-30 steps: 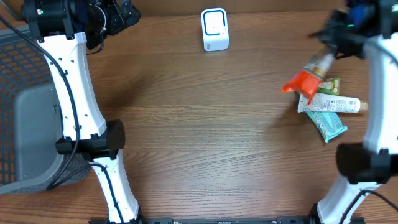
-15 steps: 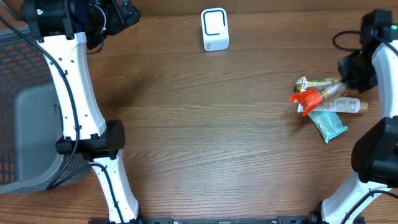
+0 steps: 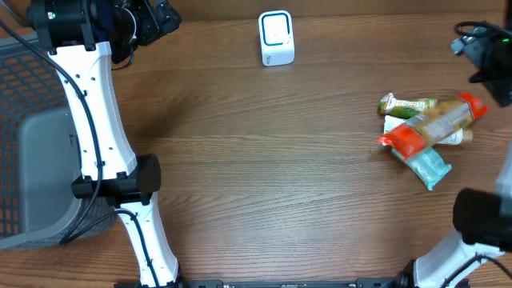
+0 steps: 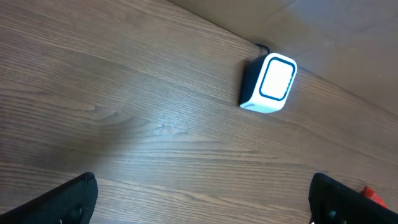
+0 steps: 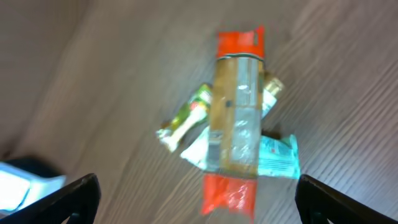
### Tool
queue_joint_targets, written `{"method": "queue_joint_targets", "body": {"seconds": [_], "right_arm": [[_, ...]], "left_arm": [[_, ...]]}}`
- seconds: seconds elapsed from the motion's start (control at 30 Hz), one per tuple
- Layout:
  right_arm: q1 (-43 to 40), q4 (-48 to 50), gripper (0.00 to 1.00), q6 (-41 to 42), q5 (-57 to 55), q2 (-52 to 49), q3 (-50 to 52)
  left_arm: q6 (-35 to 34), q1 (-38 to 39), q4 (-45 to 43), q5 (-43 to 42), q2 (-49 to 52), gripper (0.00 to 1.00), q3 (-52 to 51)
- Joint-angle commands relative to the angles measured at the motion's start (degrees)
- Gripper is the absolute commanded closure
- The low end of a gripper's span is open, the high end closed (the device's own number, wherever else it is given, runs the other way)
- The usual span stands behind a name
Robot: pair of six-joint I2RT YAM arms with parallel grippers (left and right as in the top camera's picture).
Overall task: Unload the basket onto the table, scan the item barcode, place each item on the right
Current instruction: 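Carry the pack right and release it onto the other items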
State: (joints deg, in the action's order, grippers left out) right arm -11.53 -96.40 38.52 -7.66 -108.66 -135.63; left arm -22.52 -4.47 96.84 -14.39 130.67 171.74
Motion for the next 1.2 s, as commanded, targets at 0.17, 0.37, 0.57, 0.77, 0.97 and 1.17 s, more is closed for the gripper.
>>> {"method": "queue_joint_targets", "body": {"seconds": [0.17, 0.37, 0.57, 0.77, 0.97, 1.17], "right_arm": [[6.6, -0.7, 0.00, -13.4, 11.9, 11.8, -5.4], [13.0, -0.6, 0.00, -13.3, 11.8, 21.5, -5.4], [13.9, -0.6, 0.00, -13.3, 11.8, 27.5, -5.4], [13.9, -0.6, 0.00, -14.2, 8.8, 31.2, -5.4], [13.9, -0.6, 0.00, -18.9, 8.0, 34.1, -5.3], [13.6, -0.3, 0.00, -19.5, 2.0, 36.4, -0.6]], "left_arm": [[-0.6, 0.3, 0.0, -0.2, -0.3, 0.01, 0.1], [-0.6, 0.4, 0.0, -0.2, -0.3, 0.00, 0.1], [-0.6, 0.4, 0.0, -0.2, -0.3, 0.01, 0.1], [-0.6, 0.4, 0.0, -0.2, -0.3, 0.00, 0.1], [-0.6, 0.4, 0.0, -0.2, -0.3, 0.01, 0.1], [-0.6, 0.4, 0.0, -0.2, -0.3, 0.00, 0.1]]}}
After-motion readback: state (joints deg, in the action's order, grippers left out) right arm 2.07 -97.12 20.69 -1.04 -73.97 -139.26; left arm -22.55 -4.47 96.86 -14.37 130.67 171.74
